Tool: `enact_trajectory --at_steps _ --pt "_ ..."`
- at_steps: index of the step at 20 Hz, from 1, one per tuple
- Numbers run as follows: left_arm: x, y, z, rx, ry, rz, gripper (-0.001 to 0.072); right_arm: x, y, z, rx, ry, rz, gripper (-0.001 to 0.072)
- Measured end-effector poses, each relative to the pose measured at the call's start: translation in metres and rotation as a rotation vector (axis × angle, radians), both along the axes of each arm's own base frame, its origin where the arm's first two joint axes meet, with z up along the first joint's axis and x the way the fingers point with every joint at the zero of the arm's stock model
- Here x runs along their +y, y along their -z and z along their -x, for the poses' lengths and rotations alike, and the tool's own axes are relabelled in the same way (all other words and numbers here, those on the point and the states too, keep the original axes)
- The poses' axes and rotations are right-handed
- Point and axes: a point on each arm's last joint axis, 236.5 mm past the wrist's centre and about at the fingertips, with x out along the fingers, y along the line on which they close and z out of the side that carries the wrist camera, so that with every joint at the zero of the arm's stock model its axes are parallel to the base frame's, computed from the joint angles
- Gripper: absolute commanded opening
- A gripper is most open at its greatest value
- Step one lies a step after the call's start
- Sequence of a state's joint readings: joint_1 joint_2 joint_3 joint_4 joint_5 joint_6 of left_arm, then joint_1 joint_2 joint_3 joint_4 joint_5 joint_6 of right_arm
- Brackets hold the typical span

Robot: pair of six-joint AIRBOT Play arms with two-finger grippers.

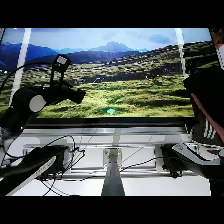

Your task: Fold the clothes and pants, and hang the long-sleeved shirts on hangers.

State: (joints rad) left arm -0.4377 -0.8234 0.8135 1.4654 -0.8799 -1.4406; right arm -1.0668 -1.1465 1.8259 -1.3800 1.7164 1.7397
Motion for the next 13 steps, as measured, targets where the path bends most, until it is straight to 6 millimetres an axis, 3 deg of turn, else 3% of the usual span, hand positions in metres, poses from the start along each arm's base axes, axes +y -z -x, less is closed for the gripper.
enact_trajectory --at_steps 1,7,10,13 --pt "0.000 0.000 0.000 0.000 0.000 0.000 0.0695 0.008 -0.001 -0.016 -0.024 -0.069 -0.004 0.0028" --pt "0.000 0.000 0.000 0.000 0.000 0.000 0.0694 0.100 -0.012 -0.117 -0.097 -0.579 0.072 0.0030" --pt "0.000 0.000 0.000 0.000 0.000 0.000 0.0694 0.147 -0.019 -0.153 -0.118 -0.758 0.161 0.0028" --pt "0.000 0.000 0.000 0.000 0.000 0.000 0.0694 0.191 -0.024 -0.177 -0.106 -0.926 0.280 0.0031"
